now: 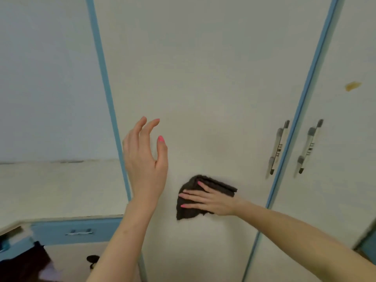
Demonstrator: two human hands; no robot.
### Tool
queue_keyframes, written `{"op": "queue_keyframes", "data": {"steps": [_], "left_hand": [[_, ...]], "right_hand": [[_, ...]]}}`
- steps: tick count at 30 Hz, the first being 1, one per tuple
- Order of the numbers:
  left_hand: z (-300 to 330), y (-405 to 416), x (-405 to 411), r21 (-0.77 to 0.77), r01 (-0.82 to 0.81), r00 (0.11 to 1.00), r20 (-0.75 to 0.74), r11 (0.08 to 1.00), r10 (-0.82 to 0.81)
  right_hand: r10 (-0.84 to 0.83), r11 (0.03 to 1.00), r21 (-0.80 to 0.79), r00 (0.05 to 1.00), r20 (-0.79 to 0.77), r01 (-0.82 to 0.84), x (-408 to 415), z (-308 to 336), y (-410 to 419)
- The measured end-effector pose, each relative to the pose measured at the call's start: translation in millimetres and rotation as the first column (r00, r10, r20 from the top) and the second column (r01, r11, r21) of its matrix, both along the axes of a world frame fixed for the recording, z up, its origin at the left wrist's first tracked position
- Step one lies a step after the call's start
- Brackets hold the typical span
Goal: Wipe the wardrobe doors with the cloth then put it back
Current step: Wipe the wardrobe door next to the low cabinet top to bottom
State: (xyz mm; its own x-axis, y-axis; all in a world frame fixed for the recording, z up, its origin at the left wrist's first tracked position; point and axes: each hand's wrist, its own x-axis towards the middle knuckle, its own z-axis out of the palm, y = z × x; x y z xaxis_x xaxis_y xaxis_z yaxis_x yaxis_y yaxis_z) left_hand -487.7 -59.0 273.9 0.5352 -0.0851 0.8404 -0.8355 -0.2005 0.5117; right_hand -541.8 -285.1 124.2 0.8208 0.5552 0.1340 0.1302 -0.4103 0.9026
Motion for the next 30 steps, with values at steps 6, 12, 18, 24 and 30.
{"op": "queue_keyframes", "data": {"steps": [6,12,18,24,30], "left_hand": [[5,21,16,-0.015,0.047,0.999,-0.024,0.999,-0.048],[-18,41,20,0.02,0.103,0.992,-0.072,0.994,-0.102],[-45,60,30,0.051,0.139,0.979,-0.159,0.989,-0.13],[-44,70,29,0.121,0.171,0.981,-0.112,0.978,-0.157],[-43,52,16,0.106,0.208,0.974,-0.118,0.972,-0.195]], "right_hand": [[-0.03,0.969,0.233,0.904,0.427,-0.078,46,157,64],[-0.269,0.801,0.573,0.752,0.602,-0.172,91,163,124],[-0.059,0.968,0.249,0.995,0.077,0.038,71,-20,117],[-0.116,0.99,-0.083,0.991,-0.073,0.11,39,-4,78],[-0.135,0.973,0.229,0.894,0.427,0.038,24,126,47]]}}
